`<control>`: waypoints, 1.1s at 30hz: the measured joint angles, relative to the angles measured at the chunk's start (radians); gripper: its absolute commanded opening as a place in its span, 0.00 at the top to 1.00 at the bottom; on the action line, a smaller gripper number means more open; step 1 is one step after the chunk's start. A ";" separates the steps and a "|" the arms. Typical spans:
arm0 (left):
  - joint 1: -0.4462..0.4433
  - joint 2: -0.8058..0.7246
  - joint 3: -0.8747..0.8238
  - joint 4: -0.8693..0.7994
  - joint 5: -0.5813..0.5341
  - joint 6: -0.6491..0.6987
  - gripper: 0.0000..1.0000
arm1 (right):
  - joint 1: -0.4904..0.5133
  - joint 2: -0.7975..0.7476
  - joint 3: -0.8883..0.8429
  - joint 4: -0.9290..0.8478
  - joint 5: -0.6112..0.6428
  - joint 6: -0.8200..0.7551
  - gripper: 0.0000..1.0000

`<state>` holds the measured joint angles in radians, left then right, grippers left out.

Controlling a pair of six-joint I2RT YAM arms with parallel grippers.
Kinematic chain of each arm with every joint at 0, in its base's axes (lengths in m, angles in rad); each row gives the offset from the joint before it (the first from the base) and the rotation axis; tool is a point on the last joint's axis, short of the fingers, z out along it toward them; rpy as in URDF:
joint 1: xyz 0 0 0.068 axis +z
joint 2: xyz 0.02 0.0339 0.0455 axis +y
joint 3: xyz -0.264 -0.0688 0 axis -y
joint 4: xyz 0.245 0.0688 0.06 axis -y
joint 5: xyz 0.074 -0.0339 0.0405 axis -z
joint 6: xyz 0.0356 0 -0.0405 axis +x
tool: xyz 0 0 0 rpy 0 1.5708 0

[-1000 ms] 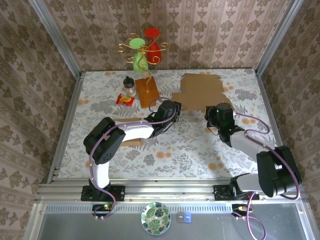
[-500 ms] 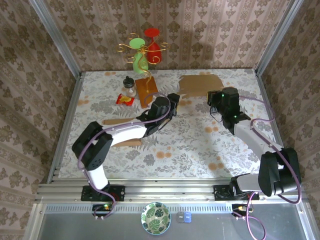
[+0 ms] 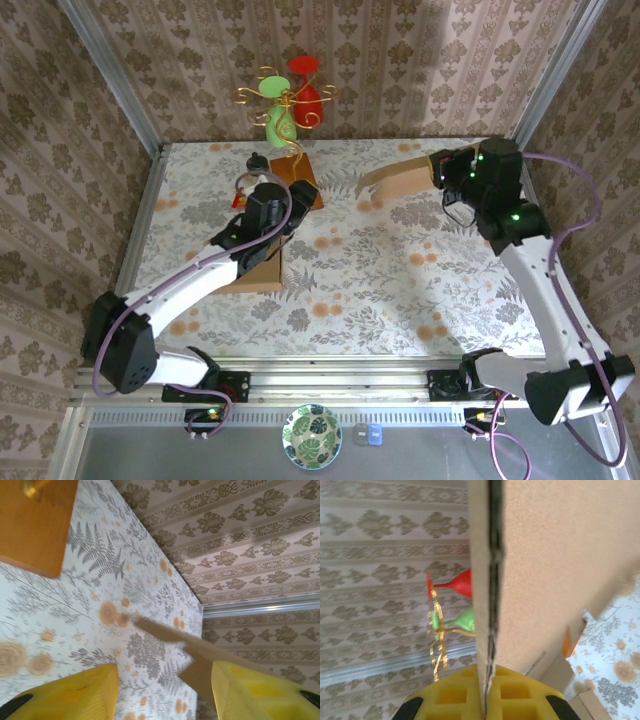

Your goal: Fold the paper box

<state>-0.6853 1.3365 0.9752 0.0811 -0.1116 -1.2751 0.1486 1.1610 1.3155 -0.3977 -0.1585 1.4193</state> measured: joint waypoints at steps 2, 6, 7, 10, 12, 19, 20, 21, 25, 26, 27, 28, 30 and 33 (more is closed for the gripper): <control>0.023 -0.024 0.000 -0.036 0.009 0.047 0.49 | 0.000 -0.010 0.084 -0.070 0.000 -0.015 1.00; 0.066 -0.034 0.001 -0.106 0.041 0.121 0.49 | 0.003 0.006 0.190 -0.111 -0.004 -0.026 1.00; 0.074 -0.031 0.001 -0.122 0.055 0.134 0.50 | 0.004 0.024 0.191 -0.100 -0.010 -0.021 1.00; 0.085 -0.014 0.011 -0.160 0.091 0.169 0.51 | 0.011 0.102 0.155 -0.033 -0.032 0.018 1.00; 0.086 0.005 0.023 -0.168 0.117 0.194 0.53 | 0.014 0.176 0.096 0.044 -0.047 0.053 1.00; 0.086 0.038 0.022 -0.214 0.166 0.258 0.58 | 0.021 0.400 -0.122 0.212 -0.116 0.135 1.00; 0.086 0.038 0.018 -0.216 0.166 0.264 0.58 | 0.023 0.410 -0.140 0.235 -0.124 0.138 1.00; 0.086 0.038 0.012 -0.219 0.166 0.272 0.59 | 0.025 0.419 -0.163 0.267 -0.135 0.143 1.00; 0.086 0.038 -0.002 -0.237 0.168 0.312 0.60 | 0.034 0.431 -0.214 0.374 -0.166 0.152 1.00; 0.086 0.038 -0.004 -0.237 0.169 0.320 0.60 | 0.035 0.434 -0.220 0.395 -0.170 0.151 1.00; 0.086 0.039 -0.006 -0.237 0.169 0.331 0.61 | 0.036 0.438 -0.227 0.419 -0.175 0.151 1.00; 0.086 0.043 -0.007 -0.237 0.172 0.342 0.62 | 0.037 0.443 -0.235 0.444 -0.184 0.151 1.00; 0.088 0.057 -0.010 -0.232 0.176 0.364 0.65 | 0.037 0.455 -0.251 0.488 -0.196 0.147 1.00; 0.098 0.092 -0.023 -0.208 0.192 0.401 0.69 | 0.037 0.481 -0.276 0.553 -0.220 0.129 1.00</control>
<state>-0.5873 1.4281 0.9520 -0.1272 0.0803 -0.8745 0.1860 1.6417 1.0393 0.1551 -0.3782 1.5478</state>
